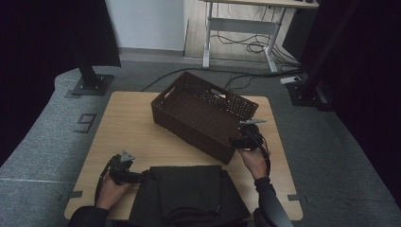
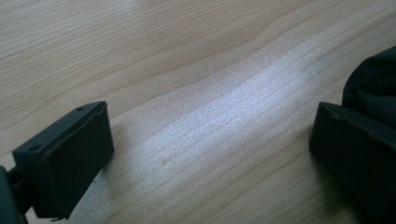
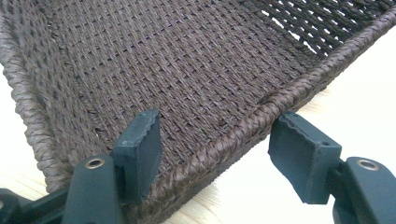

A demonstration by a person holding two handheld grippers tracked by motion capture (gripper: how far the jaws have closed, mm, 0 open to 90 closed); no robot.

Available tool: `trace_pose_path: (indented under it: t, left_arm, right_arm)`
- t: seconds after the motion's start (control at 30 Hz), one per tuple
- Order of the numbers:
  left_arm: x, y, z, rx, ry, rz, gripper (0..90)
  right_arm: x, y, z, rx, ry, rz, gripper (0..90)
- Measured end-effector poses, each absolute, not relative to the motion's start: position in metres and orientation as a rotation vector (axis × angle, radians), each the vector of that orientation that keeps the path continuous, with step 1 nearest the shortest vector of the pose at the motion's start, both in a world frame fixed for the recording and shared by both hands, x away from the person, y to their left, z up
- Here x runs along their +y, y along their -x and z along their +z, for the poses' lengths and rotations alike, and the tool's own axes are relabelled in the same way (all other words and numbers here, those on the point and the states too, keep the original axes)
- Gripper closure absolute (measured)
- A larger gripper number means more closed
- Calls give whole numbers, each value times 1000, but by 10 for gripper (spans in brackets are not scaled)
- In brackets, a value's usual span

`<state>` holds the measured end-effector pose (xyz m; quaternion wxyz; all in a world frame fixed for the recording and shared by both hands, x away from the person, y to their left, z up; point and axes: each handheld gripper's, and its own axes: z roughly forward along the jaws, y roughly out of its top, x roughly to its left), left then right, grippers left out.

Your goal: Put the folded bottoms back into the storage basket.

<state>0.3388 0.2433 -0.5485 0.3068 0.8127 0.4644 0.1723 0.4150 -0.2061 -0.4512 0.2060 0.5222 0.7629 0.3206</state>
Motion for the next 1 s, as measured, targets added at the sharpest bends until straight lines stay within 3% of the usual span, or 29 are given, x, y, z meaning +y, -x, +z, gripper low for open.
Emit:
trace_pose_path:
  t: [0.57,0.87,1.0]
  left_arm:
    - [243,-339,-548,1229,-2150,456,0]
    - [243,-339,-548,1229,-2150,456,0]
    - [243,-339,-548,1229,-2150,456,0]
  right_arm:
    - [-214,-422,-454,2169,-1558,936,320]
    - [-234,-420,-449,2133,-1556,874,472]
    - [-245,-422,-448,2134,-1570,867,581]
